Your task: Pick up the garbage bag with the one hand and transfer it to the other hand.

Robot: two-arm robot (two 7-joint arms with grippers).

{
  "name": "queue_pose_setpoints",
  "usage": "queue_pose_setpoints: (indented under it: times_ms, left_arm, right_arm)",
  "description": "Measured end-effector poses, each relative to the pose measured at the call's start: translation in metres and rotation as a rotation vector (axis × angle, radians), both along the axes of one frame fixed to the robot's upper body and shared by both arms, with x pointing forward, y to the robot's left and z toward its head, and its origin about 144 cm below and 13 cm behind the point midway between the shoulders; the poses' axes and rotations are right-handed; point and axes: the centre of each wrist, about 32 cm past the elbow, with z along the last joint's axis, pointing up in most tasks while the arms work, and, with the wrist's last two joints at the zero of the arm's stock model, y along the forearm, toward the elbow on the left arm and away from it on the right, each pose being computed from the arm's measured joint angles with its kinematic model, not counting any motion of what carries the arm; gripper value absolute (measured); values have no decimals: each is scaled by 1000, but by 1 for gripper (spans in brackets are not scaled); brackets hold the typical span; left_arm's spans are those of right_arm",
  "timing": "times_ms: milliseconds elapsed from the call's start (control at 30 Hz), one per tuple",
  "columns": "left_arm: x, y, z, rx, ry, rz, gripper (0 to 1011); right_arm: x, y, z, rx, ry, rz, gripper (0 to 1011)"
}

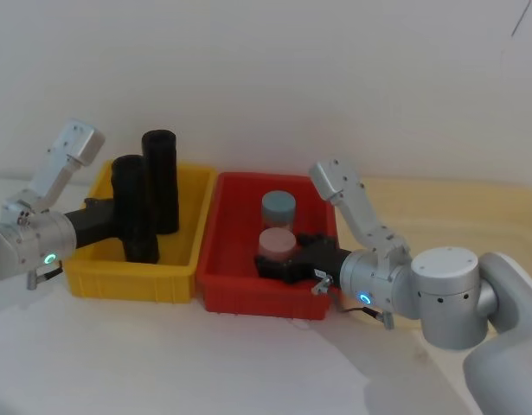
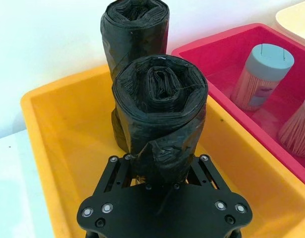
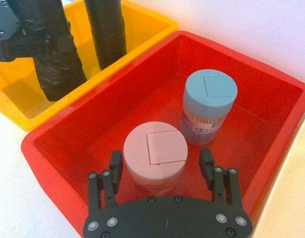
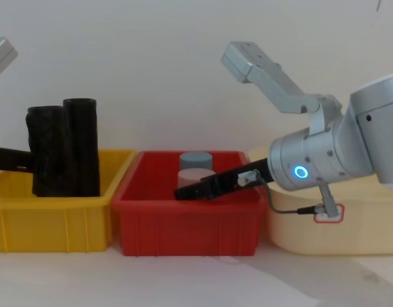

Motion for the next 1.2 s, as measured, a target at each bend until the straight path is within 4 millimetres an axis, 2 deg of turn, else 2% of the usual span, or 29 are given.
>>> queue_pose_setpoints:
  times_ms: [233,300,367,1200]
  left_arm:
    - [0,0,0,0,0,0,398]
    - [0,0,0,0,0,0,398]
    - [0,0,0,0,0,0,398]
    - [0,0,0,0,0,0,398]
  right_arm:
    - [1,0,0,-2,10,7,774]
    - [1,0,0,-3,14,10,684]
    - [1,0,0,-4,15,10,660]
    - [0,-1,0,-8,14,16,660]
